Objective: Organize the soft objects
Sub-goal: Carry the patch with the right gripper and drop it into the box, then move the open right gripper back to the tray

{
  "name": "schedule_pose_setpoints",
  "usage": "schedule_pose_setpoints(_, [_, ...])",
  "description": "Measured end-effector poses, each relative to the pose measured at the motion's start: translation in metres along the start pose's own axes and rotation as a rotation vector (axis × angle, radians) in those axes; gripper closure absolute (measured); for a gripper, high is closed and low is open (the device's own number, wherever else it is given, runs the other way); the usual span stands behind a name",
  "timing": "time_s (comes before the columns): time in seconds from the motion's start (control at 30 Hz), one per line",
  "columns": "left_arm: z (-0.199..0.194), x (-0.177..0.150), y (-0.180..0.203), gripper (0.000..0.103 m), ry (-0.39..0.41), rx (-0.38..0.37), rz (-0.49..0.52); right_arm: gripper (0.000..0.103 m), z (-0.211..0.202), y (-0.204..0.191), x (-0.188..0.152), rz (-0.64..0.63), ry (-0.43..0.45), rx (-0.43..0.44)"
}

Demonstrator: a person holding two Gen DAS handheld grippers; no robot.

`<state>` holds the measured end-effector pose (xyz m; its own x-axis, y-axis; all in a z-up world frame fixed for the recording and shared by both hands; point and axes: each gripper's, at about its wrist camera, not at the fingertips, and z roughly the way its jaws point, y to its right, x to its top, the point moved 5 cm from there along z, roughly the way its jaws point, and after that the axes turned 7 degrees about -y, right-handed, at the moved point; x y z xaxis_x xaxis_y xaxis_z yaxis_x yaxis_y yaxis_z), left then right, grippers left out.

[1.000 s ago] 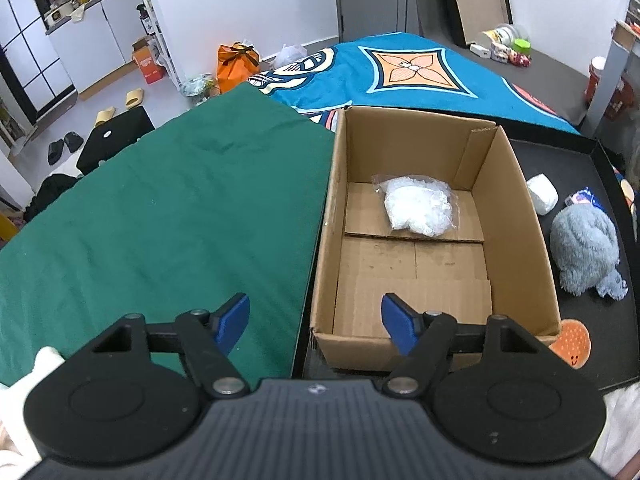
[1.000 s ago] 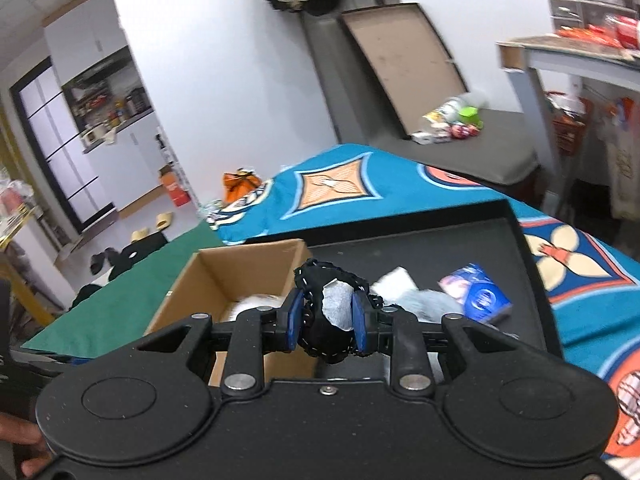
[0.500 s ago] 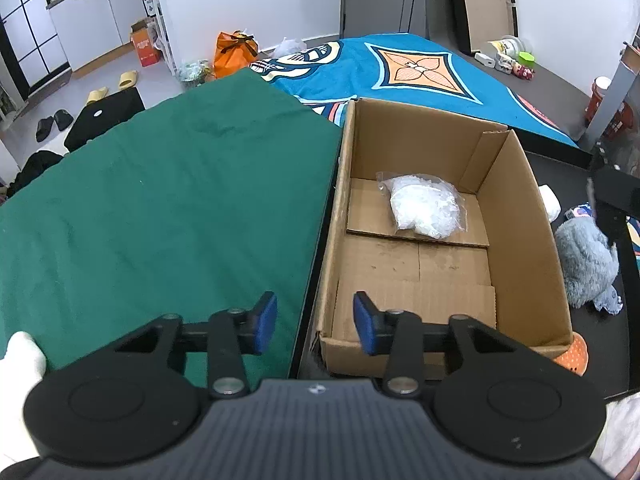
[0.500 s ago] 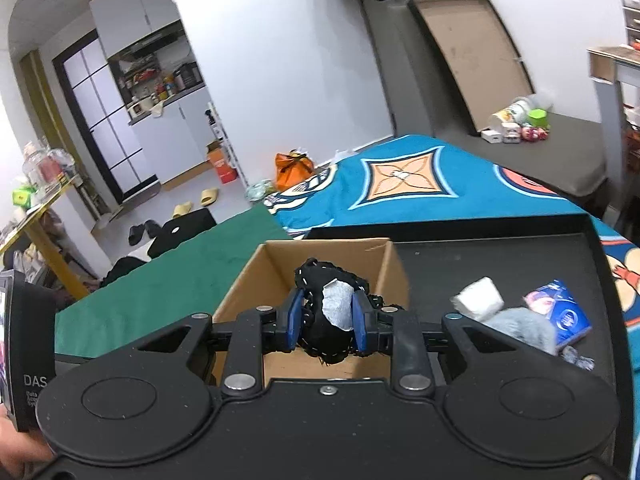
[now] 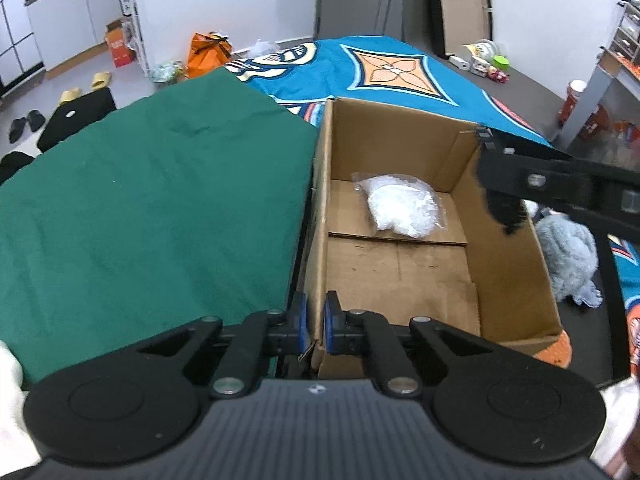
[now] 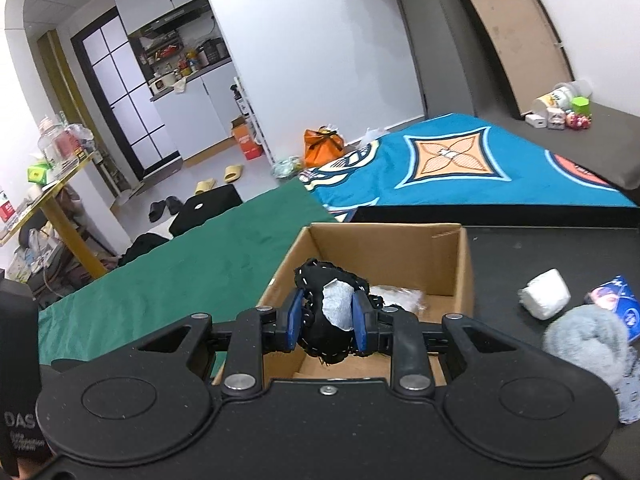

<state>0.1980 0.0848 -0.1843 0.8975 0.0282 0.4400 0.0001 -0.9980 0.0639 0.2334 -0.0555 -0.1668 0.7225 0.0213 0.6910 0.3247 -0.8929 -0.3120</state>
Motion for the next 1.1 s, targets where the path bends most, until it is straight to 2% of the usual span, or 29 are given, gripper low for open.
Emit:
schedule_pose_setpoints(0.17, [-0.006,-0.003,-0.005,0.095,-0.012,-0.015,0.017,0.074,0.006,-0.012,0.000,-0.003,-0.006,0.035])
schedule_pose_setpoints(0.2, [-0.006,-0.003,-0.006,0.095,-0.016,-0.018,0.017,0.067,0.007,-0.015,0.000,-0.003,-0.012,0.046])
schedule_pose_setpoints(0.23, [-0.006,-0.003,-0.008,0.095,-0.022,-0.018,0.017,0.053,0.008,-0.017,-0.001,0.000,-0.026,0.052])
schedule_pose_setpoints(0.3, [-0.005,-0.003,-0.011,0.094,-0.035,-0.012,0.001,0.041,0.012,-0.019,-0.004,0.005,-0.064,0.060])
schedule_pose_setpoints(0.4, [-0.003,-0.001,-0.015,0.092,-0.064,0.000,-0.034,0.041,0.010,-0.016,-0.011,0.004,-0.083,0.048])
schedule_pose_setpoints(0.63, [-0.004,0.000,-0.010,0.091,-0.083,0.035,-0.039,0.041,-0.011,0.003,-0.016,0.036,-0.078,0.025])
schedule_pose_setpoints(0.73, [-0.005,0.000,-0.008,0.086,-0.088,0.051,-0.040,0.041,-0.017,0.009,-0.016,0.050,-0.070,0.019])
schedule_pose_setpoints(0.9, [-0.011,0.001,-0.003,0.058,-0.076,0.074,-0.030,0.041,-0.027,0.019,-0.013,0.064,-0.050,0.006])
schedule_pose_setpoints(1.1, [-0.014,0.004,0.005,0.049,-0.069,0.099,-0.013,0.041,-0.039,0.035,-0.010,0.081,-0.015,-0.024])
